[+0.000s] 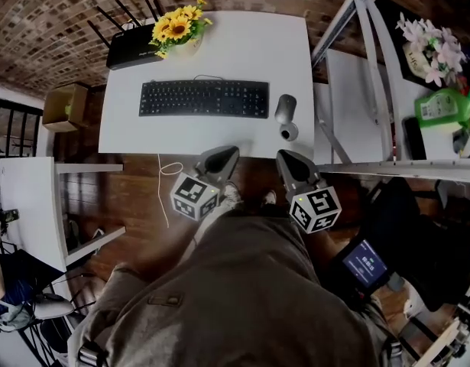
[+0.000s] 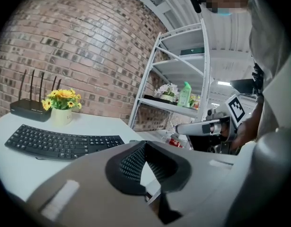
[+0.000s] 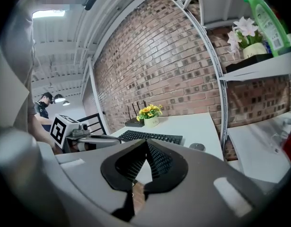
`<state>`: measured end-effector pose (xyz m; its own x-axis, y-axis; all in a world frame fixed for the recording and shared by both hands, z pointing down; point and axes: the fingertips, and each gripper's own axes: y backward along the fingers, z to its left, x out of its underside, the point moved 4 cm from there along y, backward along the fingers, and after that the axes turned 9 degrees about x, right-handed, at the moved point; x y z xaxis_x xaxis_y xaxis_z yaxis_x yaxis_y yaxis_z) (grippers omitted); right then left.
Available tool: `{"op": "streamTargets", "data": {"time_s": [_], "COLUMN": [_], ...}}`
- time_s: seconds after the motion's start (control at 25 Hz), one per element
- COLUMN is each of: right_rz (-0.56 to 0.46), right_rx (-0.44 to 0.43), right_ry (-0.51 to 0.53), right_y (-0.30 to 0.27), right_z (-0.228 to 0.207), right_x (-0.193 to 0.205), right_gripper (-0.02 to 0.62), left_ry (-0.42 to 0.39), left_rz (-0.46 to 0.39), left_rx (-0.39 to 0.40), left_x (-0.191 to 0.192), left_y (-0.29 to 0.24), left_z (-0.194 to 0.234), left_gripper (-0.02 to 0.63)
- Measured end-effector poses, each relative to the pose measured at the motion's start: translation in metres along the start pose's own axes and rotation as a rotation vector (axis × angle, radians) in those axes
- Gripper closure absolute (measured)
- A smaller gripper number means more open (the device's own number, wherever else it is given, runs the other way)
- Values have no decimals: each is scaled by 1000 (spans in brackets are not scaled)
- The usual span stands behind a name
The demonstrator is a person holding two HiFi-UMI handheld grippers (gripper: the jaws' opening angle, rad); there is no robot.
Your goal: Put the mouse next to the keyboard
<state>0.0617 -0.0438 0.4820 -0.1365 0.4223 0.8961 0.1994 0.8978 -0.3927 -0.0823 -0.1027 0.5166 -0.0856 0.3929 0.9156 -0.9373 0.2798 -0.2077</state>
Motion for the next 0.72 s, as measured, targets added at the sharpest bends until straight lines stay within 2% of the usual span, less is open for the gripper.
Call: {"op": "streamTargets", "data": {"time_s": [0.28,0.56,0.72], "right_rz": [-40,-57,-86], "right_rx": [-58,-145,-200], "right_ry": [16,50,68], "right_y": [36,91,117], "right_z": [6,13,20], "right_x": [4,11,15], "right_gripper": [582,581,583], "left_ry": [-34,-37,-70], "left_rz": [-39,-86,-118], "left_rx": [-38,-87,-105], "left_x": [0,3,0], "left_y": [16,35,43], "left_z": [-40,-108,-145], "left_gripper": [604,604,604]}}
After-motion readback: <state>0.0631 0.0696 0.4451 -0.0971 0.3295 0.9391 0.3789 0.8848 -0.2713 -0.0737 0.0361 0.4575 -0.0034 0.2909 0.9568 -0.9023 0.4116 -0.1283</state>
